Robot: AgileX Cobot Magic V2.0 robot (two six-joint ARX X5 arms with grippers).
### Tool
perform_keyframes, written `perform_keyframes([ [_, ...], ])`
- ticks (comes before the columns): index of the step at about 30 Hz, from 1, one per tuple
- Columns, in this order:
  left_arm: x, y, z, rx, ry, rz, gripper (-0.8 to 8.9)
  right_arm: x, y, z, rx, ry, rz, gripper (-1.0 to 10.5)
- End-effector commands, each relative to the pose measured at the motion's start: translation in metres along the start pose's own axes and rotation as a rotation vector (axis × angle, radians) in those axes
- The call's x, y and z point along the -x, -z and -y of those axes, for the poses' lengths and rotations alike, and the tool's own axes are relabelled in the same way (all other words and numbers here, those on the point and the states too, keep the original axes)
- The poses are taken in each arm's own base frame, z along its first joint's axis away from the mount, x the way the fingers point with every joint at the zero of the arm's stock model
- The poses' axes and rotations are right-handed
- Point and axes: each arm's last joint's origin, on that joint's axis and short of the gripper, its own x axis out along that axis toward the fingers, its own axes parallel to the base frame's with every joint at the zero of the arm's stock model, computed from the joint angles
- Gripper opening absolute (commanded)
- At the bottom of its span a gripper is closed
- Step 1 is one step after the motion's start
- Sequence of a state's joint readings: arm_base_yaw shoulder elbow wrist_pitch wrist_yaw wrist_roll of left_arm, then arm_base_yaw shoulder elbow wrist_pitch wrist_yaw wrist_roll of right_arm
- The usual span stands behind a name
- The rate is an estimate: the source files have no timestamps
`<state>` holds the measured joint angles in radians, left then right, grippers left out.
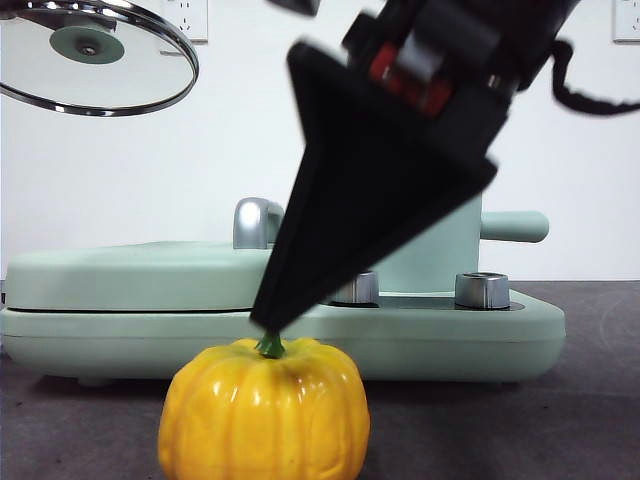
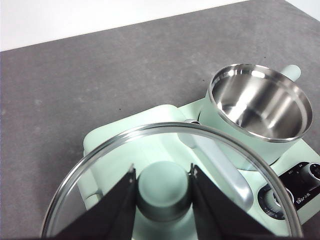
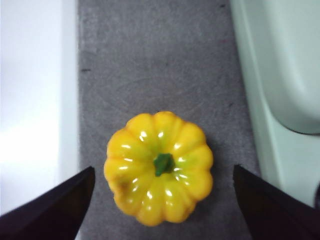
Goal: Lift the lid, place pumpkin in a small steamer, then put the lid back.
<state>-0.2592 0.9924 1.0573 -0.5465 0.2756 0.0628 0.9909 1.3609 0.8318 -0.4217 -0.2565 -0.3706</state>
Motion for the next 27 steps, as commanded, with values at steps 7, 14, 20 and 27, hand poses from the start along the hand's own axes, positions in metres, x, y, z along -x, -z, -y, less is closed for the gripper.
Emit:
perform_keyframes([
  [7, 0.003, -0.008, 0.001, -0.015, 0.000, 0.048, 0.10, -0.025, 0.000, 0.002, 0.007, -0.027, -0.050, 4.5],
  [14, 0.003, -0.008, 0.001, -0.019, -0.001, 0.049, 0.10, -0.035, 0.004, 0.004, -0.051, -0.028, -0.095, 4.0],
  [20, 0.003, -0.008, 0.001, -0.019, -0.001, 0.049, 0.10, -0.026, 0.008, 0.003, -0.140, -0.028, -0.143, 3.5],
  [27, 0.003, -0.009, 0.001, -0.020, -0.001, 0.052, 0.10, 0.003, 0.003, -0.003, -0.285, -0.030, -0.196, 3.5],
])
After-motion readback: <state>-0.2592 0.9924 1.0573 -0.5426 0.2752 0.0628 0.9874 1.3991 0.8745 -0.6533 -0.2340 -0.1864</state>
